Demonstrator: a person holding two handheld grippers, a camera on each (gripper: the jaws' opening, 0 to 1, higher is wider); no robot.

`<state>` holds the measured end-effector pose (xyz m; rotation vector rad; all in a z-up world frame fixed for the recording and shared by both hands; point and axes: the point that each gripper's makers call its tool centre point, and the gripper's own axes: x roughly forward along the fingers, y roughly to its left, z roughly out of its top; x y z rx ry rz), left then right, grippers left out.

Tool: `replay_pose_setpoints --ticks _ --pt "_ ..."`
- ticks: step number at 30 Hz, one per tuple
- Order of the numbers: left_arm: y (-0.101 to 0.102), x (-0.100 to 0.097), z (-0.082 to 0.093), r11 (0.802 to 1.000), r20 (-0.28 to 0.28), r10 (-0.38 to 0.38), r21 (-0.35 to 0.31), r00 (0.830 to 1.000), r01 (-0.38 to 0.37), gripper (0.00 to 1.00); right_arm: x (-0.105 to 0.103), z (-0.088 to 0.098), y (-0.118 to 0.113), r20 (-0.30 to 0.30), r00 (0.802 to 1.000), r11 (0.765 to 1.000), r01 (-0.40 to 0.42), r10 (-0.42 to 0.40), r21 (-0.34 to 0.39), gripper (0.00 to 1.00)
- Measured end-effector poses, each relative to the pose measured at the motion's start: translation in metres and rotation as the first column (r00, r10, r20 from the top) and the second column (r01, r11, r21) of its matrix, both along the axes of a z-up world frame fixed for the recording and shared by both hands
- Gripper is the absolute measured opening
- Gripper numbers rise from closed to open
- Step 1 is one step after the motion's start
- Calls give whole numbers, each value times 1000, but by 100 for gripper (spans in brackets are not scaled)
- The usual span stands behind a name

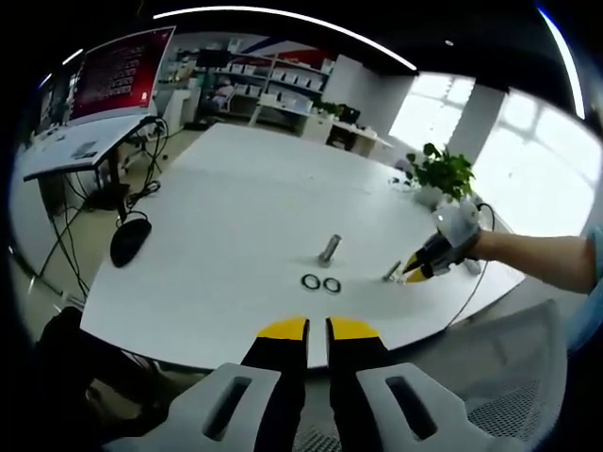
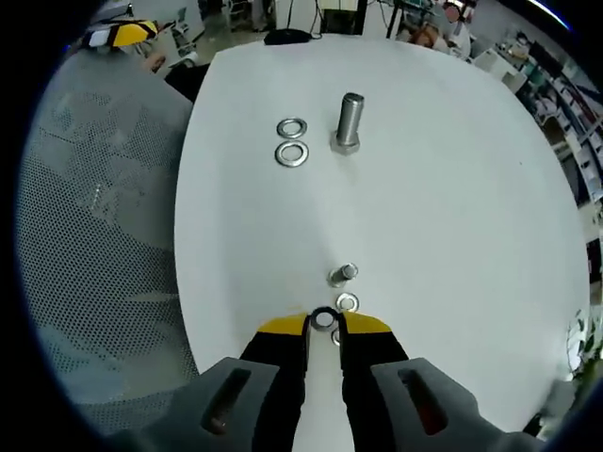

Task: Place the washer onto the threaded stud by aligning its center hole with the stud, sliding it down to the base, and recovering from edge contact or off-axis alignment until the washer reaches the visible bottom stop.

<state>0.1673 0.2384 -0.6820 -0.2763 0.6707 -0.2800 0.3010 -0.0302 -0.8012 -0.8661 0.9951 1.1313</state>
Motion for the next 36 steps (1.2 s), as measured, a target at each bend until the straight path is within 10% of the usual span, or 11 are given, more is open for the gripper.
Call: replay_pose_setpoints --ticks 36 --pt "0 0 0 1000 -1 0 -1 1000 0 5 17 21 25 97 995 999 3 -8 54 14"
